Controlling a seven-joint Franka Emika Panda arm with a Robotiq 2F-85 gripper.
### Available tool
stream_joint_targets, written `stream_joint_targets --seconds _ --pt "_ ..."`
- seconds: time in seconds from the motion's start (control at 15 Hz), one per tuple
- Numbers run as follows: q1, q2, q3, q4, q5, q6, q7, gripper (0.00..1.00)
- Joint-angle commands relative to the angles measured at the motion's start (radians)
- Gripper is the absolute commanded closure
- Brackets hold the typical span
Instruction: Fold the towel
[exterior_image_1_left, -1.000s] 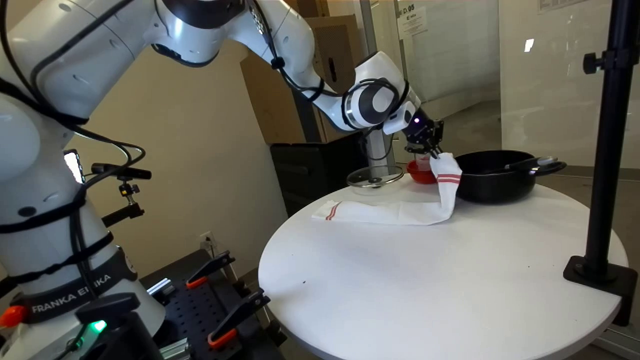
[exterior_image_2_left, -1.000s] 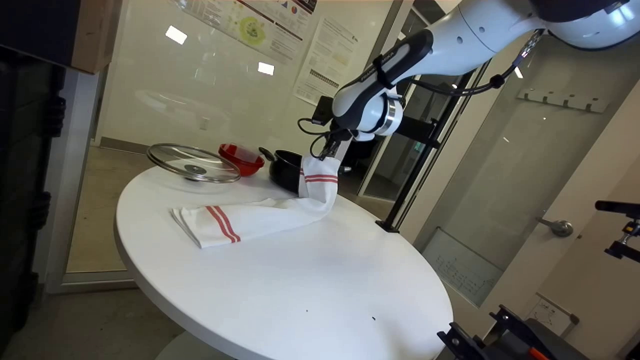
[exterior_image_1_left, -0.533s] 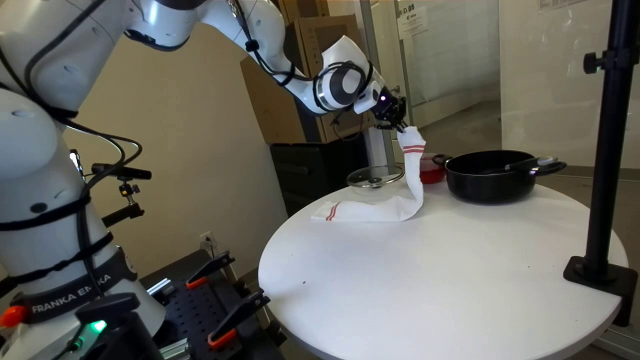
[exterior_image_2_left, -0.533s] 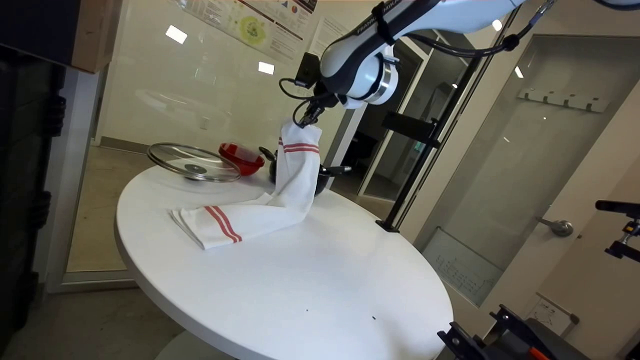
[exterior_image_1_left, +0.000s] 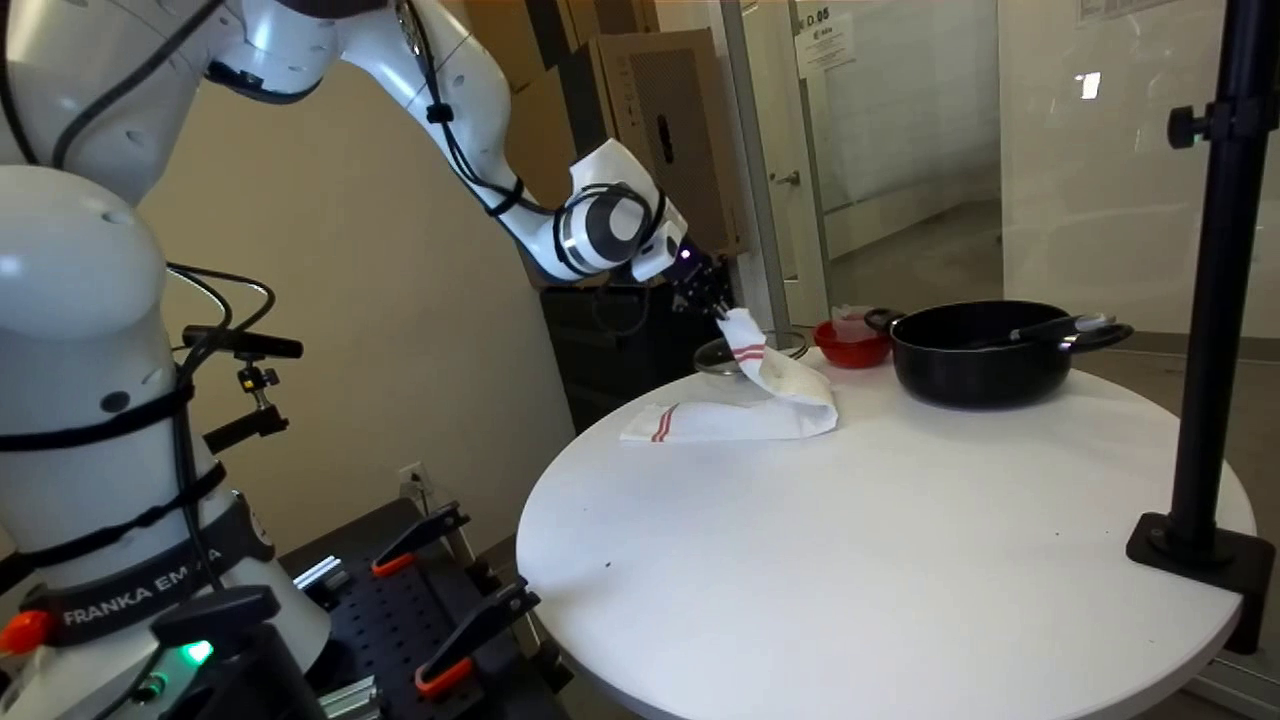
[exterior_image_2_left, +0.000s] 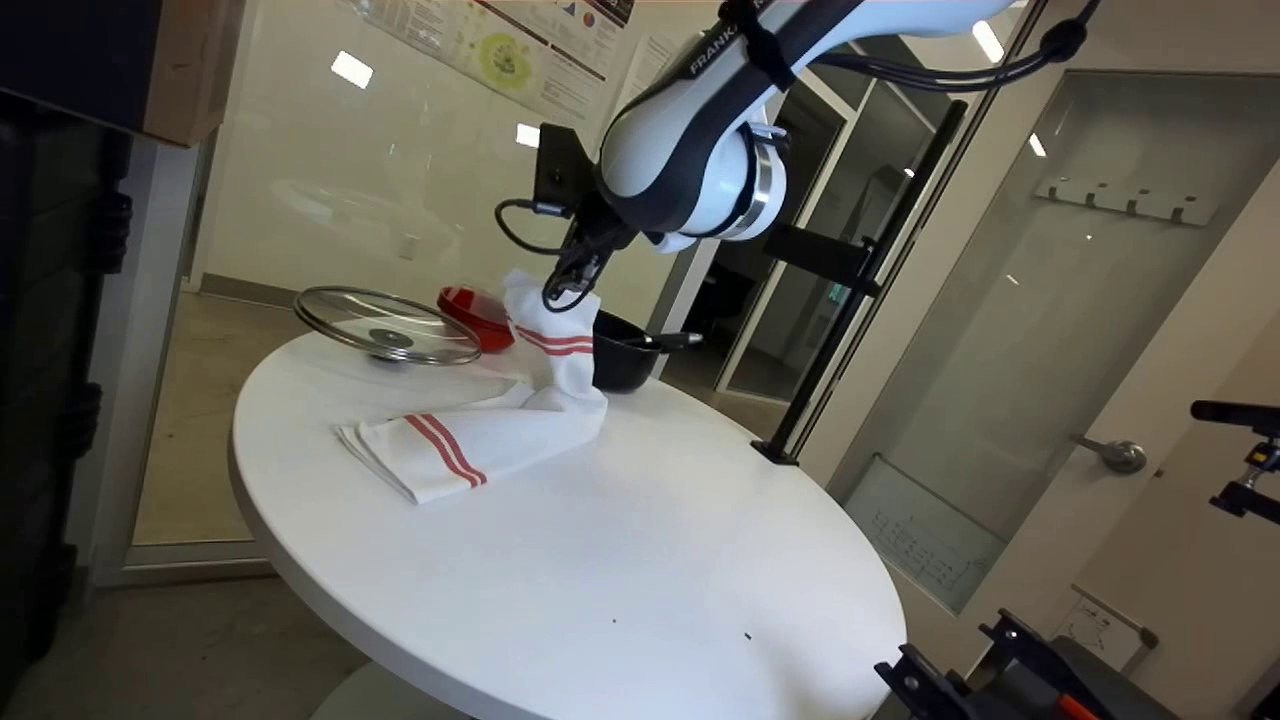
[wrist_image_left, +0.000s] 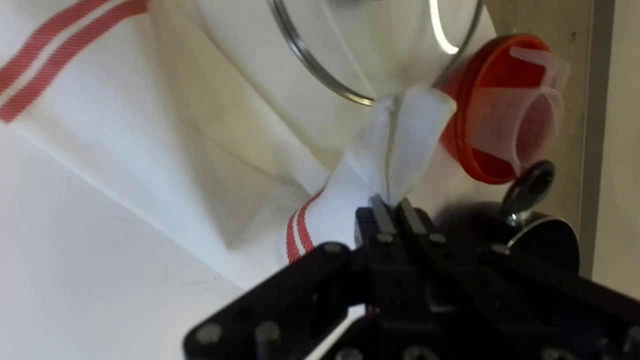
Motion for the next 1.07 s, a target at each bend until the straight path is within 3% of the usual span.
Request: stream_joint_targets --seconds 0.0,0.27,0.47,0.6,0.67,0.8,1.0 --pt "0.178 -0.033 -0.096 -0.144 0.006 0.087 -0.019 0.99" --pt "0.350 -0.043 -0.162 -0.226 0.066 0.160 -0.066 0.99" --pt "0.421 -0.050 -0.171 -0.263 0.125 0.196 -0.127 0.99" --pt "0.433 -0.051 -0.151 -0.278 0.158 0.196 -0.183 0.98" --pt "0.435 -0.055 -0.141 -0.292 0.170 0.196 -0.209 0.70" --pt "0.433 -0.053 -0.125 -0.311 0.188 0.196 -0.259 0.64" --pt "0.383 -0.065 -0.073 -0.346 0.203 0.215 -0.326 0.40"
